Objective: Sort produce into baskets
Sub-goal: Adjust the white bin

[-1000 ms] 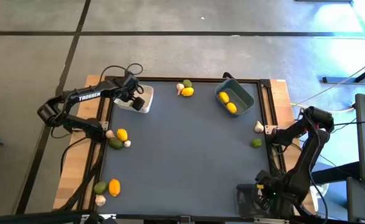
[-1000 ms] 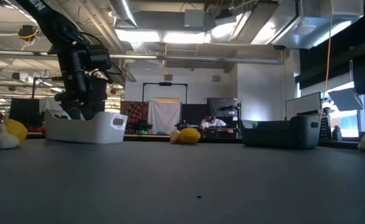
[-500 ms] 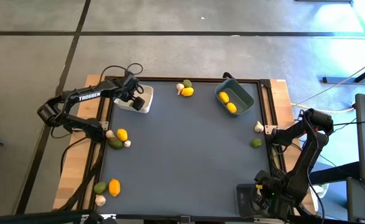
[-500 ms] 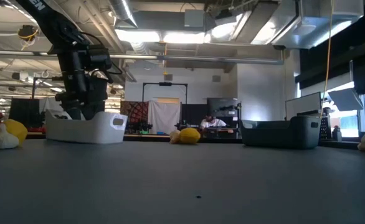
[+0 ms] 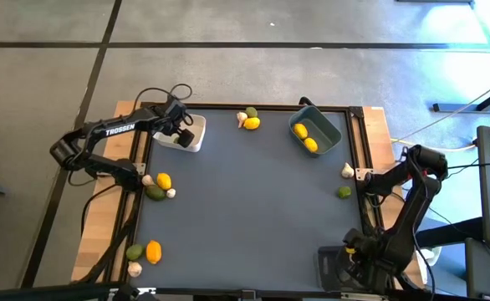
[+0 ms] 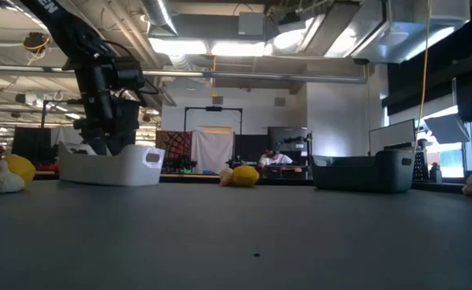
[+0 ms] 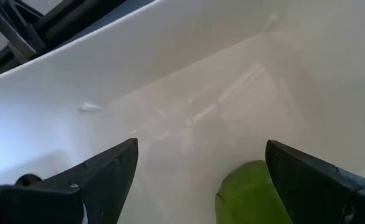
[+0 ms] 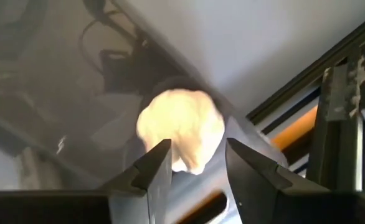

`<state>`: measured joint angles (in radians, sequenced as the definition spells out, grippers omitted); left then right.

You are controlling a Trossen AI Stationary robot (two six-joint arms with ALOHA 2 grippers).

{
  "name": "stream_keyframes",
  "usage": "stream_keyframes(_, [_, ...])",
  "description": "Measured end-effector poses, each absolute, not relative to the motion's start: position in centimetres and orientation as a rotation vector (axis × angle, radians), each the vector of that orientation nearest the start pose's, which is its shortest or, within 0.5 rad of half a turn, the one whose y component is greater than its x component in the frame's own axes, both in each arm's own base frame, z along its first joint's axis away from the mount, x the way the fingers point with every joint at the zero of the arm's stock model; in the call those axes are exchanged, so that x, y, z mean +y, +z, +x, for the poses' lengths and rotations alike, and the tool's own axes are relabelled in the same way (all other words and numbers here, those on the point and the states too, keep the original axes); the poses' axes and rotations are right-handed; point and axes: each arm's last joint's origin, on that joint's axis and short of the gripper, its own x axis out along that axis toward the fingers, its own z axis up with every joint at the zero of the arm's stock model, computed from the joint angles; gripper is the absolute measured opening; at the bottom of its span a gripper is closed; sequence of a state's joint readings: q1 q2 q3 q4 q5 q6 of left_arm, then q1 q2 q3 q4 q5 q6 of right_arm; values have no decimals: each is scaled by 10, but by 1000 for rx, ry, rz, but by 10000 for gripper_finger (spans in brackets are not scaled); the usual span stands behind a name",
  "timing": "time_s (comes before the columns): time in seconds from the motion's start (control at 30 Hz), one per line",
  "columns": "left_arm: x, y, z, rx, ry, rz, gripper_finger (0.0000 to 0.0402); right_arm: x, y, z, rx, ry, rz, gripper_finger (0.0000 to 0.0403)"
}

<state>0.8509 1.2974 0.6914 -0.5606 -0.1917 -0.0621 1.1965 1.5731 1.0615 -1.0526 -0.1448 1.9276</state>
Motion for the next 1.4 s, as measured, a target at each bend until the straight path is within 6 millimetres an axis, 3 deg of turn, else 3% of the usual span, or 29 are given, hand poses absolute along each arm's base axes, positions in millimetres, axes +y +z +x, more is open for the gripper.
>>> stream_keyframes(0.23, [164,195,137,1059,948,-411,347,240,223,90,1632,-546,698,151])
stream_keyframes(0.47, [146,218,139,936,758,-346,347,230,242,87,1592,-530,819,151])
stream_keyframes(0.63, [130,227,146,884,655,-311,347,222,254,87,1466,-505,883,151])
stream_keyframes(0.87, [108,228,163,902,520,-220,347,211,264,88,1285,-473,900,151])
stream_keyframes(1.07, [97,227,170,941,566,-102,347,204,264,88,1189,-491,817,151])
stream_keyframes(1.4, [99,203,187,1058,614,-125,347,192,264,90,987,-522,673,151])
